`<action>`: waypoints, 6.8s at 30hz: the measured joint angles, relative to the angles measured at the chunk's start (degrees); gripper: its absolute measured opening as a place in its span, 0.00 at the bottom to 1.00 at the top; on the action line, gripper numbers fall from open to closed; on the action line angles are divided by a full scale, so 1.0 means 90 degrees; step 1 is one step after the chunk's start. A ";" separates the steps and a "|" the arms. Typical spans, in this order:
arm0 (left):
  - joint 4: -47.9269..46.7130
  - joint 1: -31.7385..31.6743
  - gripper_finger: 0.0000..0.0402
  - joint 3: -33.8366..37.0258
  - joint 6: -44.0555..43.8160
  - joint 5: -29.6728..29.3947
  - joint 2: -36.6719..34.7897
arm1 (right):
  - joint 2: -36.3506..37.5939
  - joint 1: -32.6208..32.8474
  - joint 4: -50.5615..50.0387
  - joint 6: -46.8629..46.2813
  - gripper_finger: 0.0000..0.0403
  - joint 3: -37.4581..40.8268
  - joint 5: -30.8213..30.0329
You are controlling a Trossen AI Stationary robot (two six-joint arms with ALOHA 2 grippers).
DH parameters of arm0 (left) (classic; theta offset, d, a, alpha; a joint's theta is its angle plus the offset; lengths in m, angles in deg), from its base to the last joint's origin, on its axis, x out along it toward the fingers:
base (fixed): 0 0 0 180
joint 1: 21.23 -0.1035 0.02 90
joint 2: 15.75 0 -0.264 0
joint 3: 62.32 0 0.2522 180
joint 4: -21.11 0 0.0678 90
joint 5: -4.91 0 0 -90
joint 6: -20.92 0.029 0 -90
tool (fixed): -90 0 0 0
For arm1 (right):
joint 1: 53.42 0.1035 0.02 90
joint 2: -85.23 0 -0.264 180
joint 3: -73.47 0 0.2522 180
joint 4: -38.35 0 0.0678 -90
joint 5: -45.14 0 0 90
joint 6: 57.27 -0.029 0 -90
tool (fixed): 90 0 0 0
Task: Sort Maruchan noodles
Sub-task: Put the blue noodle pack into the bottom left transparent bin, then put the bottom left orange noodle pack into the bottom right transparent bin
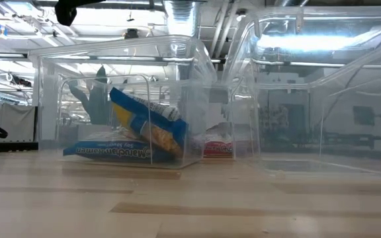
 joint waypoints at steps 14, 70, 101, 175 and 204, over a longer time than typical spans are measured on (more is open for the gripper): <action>-0.0002 0.0000 0.49 0.0000 0.0046 0.0000 0.0000 | 0.1803 -0.0002 0.0306 0.1172 0.01 -0.0965 0.1256; 0.0435 -0.0002 0.49 -0.0024 -0.0093 -0.0121 -0.0005 | -0.3428 -0.4750 0.3808 0.8703 0.07 -0.5595 -0.3185; 0.0452 -0.0005 0.49 -0.0024 0.0471 0.0162 -0.0002 | -0.0790 -0.4621 -0.0009 0.8487 0.67 -0.4907 -0.3365; -0.2876 0.7497 0.48 -0.1472 -0.1925 0.0683 0.7583 | 0.1995 -0.3932 0.5063 0.7083 0.67 -0.0522 -0.5624; -0.3404 0.5528 0.00 -0.1644 -0.2004 0.1188 0.3374 | 0.2002 -0.3929 0.5006 0.7042 0.67 -0.0522 -0.5623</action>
